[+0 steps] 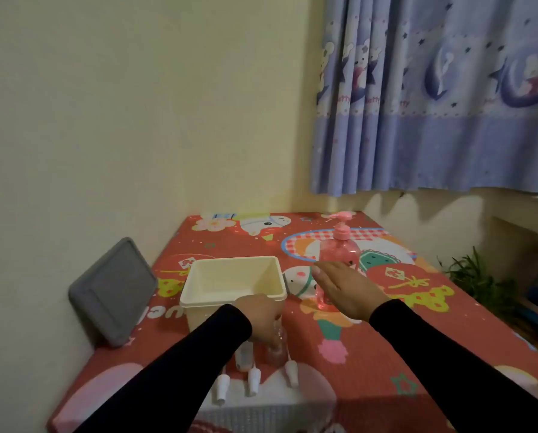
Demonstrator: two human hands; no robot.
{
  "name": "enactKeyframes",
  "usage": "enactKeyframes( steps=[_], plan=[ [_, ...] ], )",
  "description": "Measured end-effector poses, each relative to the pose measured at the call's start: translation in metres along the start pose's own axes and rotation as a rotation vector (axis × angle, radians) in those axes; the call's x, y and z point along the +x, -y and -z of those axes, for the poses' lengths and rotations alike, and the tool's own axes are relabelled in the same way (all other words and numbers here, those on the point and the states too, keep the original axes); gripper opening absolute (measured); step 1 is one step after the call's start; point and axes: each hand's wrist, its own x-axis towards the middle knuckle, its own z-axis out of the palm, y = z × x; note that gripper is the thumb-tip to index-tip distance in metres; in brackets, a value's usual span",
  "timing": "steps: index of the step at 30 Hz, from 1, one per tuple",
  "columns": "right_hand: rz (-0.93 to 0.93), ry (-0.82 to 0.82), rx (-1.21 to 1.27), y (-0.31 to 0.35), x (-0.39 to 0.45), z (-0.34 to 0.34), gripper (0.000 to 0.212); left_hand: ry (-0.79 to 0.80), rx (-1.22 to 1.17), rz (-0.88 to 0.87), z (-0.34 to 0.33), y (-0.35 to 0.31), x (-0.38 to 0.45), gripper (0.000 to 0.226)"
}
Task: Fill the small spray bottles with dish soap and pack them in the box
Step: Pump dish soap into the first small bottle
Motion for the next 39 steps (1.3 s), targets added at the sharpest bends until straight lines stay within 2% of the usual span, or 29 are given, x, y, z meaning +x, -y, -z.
enactKeyframes(
  steps=[7,16,18,21,25,28,33,39],
  plan=[
    [-0.026,0.029,-0.009,-0.013,-0.003,-0.004,0.055,0.005,-0.009,-0.012,-0.007,-0.002,0.005,0.038],
    [-0.005,-0.049,-0.012,-0.016,0.001,0.004,0.049,-0.049,-0.126,-0.046,0.005,0.004,0.011,0.021],
    [0.007,-0.116,-0.017,-0.017,0.003,0.012,0.045,-0.089,-0.173,-0.061,0.019,0.008,0.012,0.021],
    [0.055,-0.253,-0.019,-0.017,0.011,0.026,0.051,-0.152,-0.324,-0.072,0.040,0.013,0.017,0.026],
    [0.098,-0.401,-0.009,-0.022,0.026,0.045,0.050,-0.252,-0.675,-0.068,0.058,0.011,0.033,0.029],
    [0.091,-0.494,-0.005,-0.028,0.041,0.060,0.043,-0.312,-0.829,-0.065,0.064,0.007,0.050,0.027],
    [0.008,-0.537,-0.017,-0.047,0.078,0.077,0.044,-0.363,-0.892,-0.061,0.074,0.002,0.080,0.025],
    [-0.061,-0.467,0.048,-0.056,0.118,0.082,0.046,-0.408,-0.827,-0.065,0.086,-0.004,0.107,0.038]
  ],
)
